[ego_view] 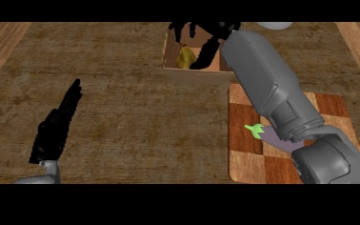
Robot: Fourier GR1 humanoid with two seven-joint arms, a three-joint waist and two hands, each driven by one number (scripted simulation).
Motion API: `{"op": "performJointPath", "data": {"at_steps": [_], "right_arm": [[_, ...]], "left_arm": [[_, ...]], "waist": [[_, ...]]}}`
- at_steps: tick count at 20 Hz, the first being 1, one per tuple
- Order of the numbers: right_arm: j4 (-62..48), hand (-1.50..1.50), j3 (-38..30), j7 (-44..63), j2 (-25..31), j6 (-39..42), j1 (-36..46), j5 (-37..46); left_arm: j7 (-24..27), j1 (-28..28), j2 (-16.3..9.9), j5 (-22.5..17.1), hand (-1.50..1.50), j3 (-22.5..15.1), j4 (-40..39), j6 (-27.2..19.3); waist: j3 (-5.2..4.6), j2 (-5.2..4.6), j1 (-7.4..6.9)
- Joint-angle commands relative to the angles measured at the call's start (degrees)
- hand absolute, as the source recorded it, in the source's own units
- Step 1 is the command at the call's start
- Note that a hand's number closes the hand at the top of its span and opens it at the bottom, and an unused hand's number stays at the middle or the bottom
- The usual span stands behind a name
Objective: Pick the pear from the cutting board and place it in the cardboard box
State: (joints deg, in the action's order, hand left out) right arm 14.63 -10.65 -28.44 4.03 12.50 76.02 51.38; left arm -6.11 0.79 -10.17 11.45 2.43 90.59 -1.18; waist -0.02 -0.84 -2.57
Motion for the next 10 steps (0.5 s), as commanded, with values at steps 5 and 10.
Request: {"op": "performJointPath", "data": {"at_steps": [5,10], "right_arm": [[-2.8,-1.5,-5.1,-1.8,-0.8,-0.2,-0.2,-4.8],[-1.7,-1.5,-14.7,0.3,-0.8,-3.7,0.0,-14.0]], "left_arm": [[0.0,2.8,0.4,0.4,0.0,0.3,-3.0,-0.1],[-1.7,3.8,-0.7,-0.2,0.0,1.1,-1.4,0.6]], "waist": [[0.02,-0.38,0.03],[0.08,-0.58,-0.48]]}}
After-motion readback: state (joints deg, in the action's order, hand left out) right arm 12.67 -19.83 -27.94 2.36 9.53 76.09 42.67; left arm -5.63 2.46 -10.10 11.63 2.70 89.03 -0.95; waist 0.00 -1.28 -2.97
